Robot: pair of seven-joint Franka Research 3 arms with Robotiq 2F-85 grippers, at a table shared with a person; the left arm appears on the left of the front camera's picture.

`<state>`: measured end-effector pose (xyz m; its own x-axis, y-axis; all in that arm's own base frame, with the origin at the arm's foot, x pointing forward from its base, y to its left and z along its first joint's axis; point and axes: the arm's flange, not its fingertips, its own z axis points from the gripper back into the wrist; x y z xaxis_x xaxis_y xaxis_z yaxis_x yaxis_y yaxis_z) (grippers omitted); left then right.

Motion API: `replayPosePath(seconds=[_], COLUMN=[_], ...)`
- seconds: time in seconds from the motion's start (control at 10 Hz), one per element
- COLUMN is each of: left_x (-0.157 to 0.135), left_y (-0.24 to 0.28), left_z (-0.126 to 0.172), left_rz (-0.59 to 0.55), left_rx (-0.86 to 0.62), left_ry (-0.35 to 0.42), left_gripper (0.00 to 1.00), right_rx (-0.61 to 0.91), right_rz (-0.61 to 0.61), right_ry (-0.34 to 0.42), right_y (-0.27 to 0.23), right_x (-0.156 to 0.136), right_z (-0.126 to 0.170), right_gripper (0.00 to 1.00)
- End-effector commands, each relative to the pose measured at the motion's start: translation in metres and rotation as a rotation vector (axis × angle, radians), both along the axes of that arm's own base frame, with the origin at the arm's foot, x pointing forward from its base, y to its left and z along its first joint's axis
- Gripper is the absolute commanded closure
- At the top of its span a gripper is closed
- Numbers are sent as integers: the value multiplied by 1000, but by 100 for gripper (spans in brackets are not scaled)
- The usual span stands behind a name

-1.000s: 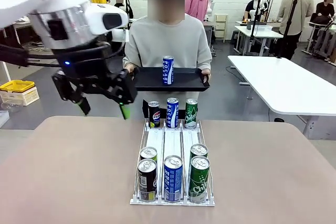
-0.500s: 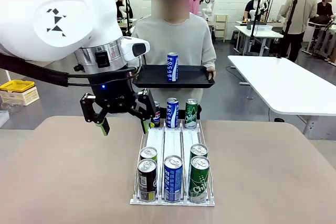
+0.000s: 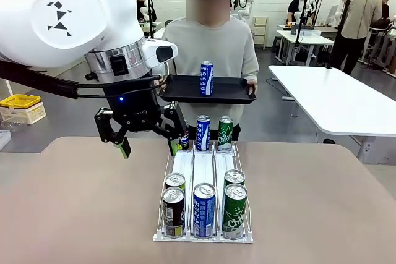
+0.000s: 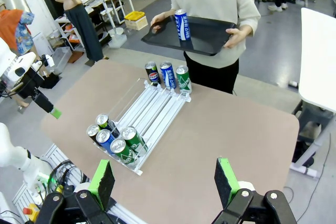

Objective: Retrieve and hand over the desired beverage to the person.
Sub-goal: Pick up another can of the same type that the person held from the Automatic Can Dispenser.

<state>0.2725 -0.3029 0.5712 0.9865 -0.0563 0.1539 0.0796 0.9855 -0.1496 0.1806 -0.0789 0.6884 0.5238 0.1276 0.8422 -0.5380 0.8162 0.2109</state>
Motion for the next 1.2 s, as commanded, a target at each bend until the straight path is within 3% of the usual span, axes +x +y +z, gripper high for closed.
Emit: replayPosePath(seconds=[0.0, 0.1, 0.5, 0.7, 1.1], left_x=[-1, 0, -9, 1, 12], left_y=[4, 0, -42, -48, -57], left_z=[2, 0, -51, -68, -102], left_rz=[1, 0, 23, 35, 39], left_rx=[24, 0, 139, 200, 157], left_ry=[-6, 0, 1, -13, 44], left_gripper=[0, 0, 0, 0, 0], right_rx=[6, 6, 6, 6, 6], right_rz=[14, 14, 14, 14, 14], right_ry=[1, 1, 1, 1, 1], right_y=[1, 1, 1, 1, 1], right_x=[1, 1, 1, 1, 1], right_z=[-2, -2, -2, -2, -2], right_gripper=[0, 0, 0, 0, 0])
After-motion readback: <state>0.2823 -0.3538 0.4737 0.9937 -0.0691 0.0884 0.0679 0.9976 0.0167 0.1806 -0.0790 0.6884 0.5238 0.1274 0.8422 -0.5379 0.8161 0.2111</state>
